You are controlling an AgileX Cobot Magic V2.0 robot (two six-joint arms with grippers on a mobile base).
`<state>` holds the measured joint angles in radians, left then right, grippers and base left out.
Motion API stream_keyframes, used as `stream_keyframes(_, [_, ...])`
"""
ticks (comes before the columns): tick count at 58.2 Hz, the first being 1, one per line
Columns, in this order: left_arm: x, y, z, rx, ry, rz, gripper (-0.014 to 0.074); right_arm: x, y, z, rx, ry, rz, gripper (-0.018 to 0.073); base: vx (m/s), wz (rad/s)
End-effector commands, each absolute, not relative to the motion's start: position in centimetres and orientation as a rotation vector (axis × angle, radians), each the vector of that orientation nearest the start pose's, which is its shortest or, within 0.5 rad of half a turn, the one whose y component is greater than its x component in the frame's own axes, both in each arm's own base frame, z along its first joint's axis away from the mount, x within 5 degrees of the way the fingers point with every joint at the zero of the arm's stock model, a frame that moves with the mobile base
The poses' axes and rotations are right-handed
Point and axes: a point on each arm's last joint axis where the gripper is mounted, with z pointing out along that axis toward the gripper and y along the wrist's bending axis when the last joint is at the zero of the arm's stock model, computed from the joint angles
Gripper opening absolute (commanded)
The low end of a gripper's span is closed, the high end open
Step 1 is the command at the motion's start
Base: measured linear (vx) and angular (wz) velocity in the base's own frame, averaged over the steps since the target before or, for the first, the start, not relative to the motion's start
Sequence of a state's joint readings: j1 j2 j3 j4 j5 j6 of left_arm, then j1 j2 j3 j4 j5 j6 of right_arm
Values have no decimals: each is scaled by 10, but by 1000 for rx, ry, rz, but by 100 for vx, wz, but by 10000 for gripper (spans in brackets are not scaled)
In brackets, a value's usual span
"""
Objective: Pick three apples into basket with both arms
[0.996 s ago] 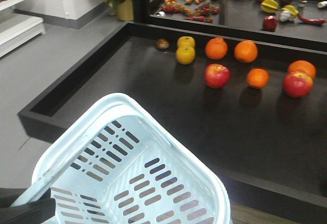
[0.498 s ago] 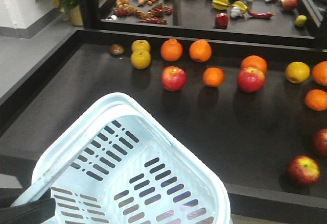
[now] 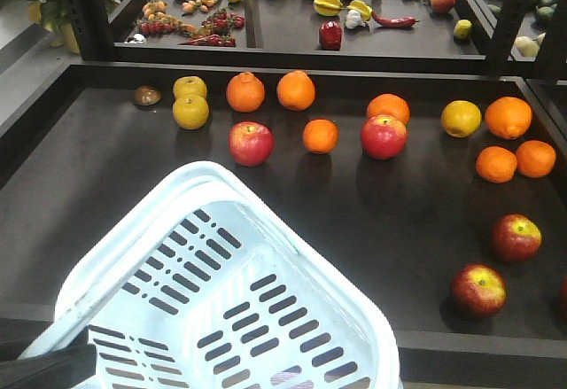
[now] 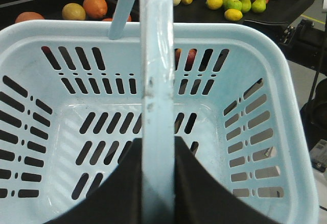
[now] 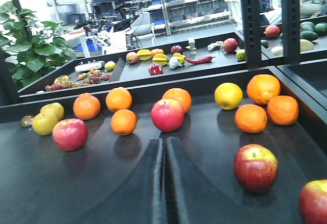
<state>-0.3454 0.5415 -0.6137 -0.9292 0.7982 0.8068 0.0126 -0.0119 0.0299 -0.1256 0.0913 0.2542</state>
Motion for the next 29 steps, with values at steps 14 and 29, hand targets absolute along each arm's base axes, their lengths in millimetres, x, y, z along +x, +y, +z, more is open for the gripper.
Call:
stream_keyframes(14, [69,-80,350,689,1737,-830,-6,56,0,199,79,1517,93,-5,2,-7])
stream_keyframes(29, [69,-80,350,689,1737,-830,-6,56,0,199,79,1517,93,-5,4,-5])
